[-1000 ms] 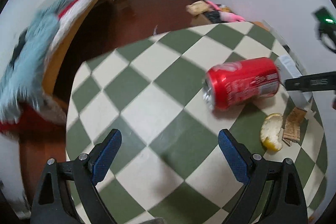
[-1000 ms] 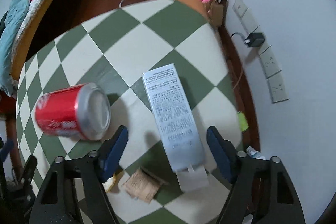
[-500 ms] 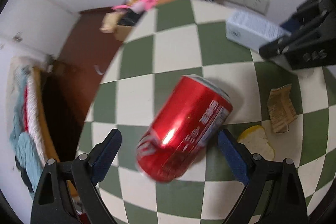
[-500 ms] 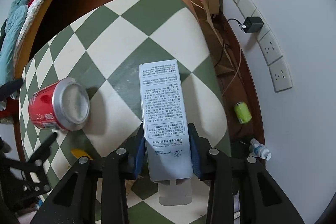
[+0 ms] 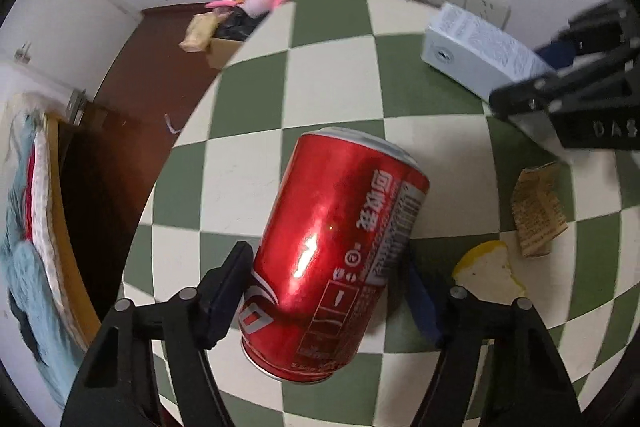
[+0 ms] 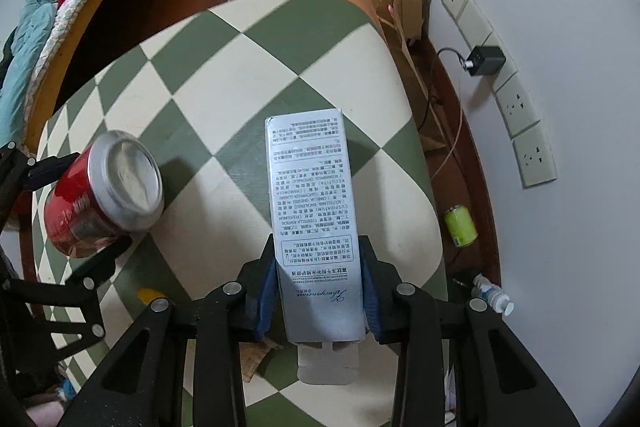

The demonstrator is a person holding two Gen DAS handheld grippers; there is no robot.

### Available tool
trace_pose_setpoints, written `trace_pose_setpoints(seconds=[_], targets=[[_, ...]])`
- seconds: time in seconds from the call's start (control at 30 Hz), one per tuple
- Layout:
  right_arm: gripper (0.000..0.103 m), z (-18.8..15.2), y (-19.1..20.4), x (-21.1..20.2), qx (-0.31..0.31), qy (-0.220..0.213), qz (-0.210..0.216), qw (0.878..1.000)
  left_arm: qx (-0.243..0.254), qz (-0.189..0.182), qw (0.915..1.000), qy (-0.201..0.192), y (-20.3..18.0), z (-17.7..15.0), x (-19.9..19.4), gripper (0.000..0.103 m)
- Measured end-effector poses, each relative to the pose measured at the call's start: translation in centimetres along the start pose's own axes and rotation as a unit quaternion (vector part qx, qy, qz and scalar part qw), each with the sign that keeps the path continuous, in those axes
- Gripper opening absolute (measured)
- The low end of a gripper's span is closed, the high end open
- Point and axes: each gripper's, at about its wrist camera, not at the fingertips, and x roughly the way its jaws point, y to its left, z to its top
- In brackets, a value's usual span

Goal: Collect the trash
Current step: 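Grasp the red Coca-Cola can with the left tool while the right tool grasps the white box, then carry the can and white box over the white bin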

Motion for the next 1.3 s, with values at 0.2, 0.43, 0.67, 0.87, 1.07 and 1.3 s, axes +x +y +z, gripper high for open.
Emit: trace_pose_setpoints(seconds=[0.2,0.43,0.67,0.87,1.07,1.3], targets=[[0.038,-1.8,1.1,-2.8,-0.003,-0.035,0.008,0.999,-0.058,0.014,0.9975,-0.039,1.0,-2.5,-3.8,0.066],[0.038,-4.7,4.4,-7.3,-0.014,-0.073,0.035,0.997,-0.138,0.020,0.9861,-0.090,2.4,-6.6,-9.7,0.063],[0.038,-8.8,9.9,-13.2,-0.043,-0.112,0.074,0.990,-0.257,0.029,0.9548,-0.146,4.9,-14.8,-17.7,0.062],[0.038,-13.5,17.6,-17.9,-0.083,-0.138,0.122,0.979,-0.353,0.038,0.9177,-0.178,7.2,-23.6,-23.0,0.061],[0.038,-18.4,27.7,-19.6,-0.133,-0.138,0.177,0.965,-0.430,0.066,0.8846,-0.169,9.4,-34.6,-25.2,0.061],[0.037,-25.6,42.0,-16.1,-0.211,-0.081,0.230,0.947,-0.525,0.088,0.8375,-0.124,10.9,-48.6,-23.9,0.061]])
